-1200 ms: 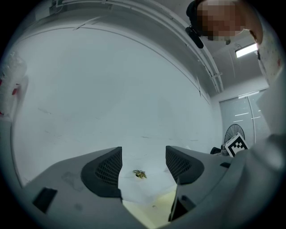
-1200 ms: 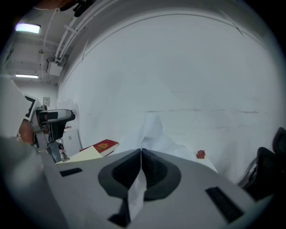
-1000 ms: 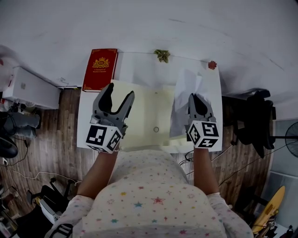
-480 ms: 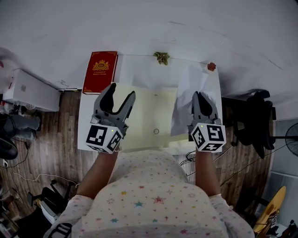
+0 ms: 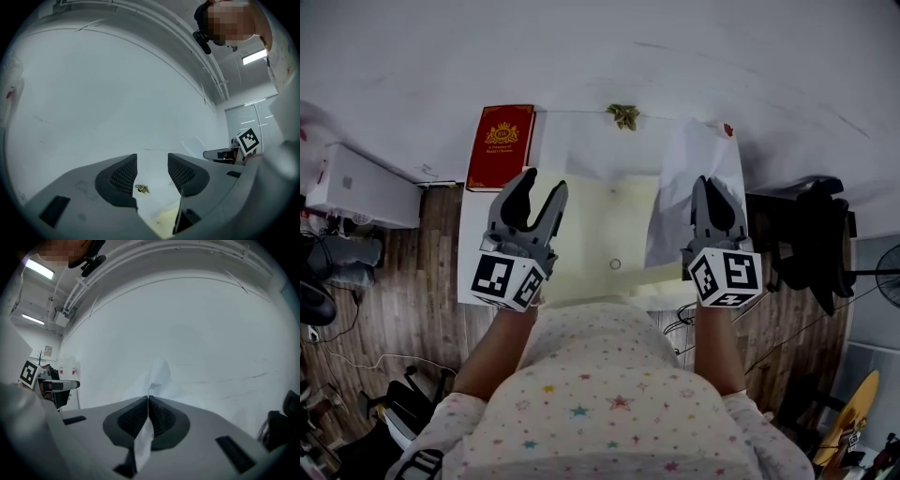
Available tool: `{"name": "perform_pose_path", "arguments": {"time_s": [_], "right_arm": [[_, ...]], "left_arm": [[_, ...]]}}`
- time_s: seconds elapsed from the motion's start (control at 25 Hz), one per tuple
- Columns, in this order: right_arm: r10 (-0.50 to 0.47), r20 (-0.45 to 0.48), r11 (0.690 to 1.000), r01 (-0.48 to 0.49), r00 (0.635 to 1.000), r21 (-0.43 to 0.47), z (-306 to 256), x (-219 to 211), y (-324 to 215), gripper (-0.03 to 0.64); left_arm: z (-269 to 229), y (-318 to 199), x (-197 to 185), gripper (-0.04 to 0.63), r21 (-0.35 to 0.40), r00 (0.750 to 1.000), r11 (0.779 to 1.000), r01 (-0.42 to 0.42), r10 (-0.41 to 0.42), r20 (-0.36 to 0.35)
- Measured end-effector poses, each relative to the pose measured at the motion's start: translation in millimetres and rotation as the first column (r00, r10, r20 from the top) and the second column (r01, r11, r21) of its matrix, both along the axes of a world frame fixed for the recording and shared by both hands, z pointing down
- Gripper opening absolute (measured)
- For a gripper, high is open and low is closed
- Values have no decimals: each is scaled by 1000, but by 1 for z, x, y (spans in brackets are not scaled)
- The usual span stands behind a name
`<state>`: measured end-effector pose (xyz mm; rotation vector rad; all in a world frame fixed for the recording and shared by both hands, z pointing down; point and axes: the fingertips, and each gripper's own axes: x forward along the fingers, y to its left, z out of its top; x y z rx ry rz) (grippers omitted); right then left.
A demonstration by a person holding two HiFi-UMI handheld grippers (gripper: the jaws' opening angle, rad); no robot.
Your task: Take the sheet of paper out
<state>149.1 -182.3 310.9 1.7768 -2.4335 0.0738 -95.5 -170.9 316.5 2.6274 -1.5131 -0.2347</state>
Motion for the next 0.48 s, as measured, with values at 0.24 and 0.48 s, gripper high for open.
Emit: {"name": "perform_pose_path", "arguments": {"time_s": [0.24,0.48], "right_arm": [[21,7,999,-21,1000,41,-16,5,8,3],[23,12,998,-23,1000,56,-23,8,14,3]], "left_arm": [[-3,4,5,163,6,1000,1000,-21,21,-3],[-12,6,14,77,13,998,998,-66,66,-1]]}}
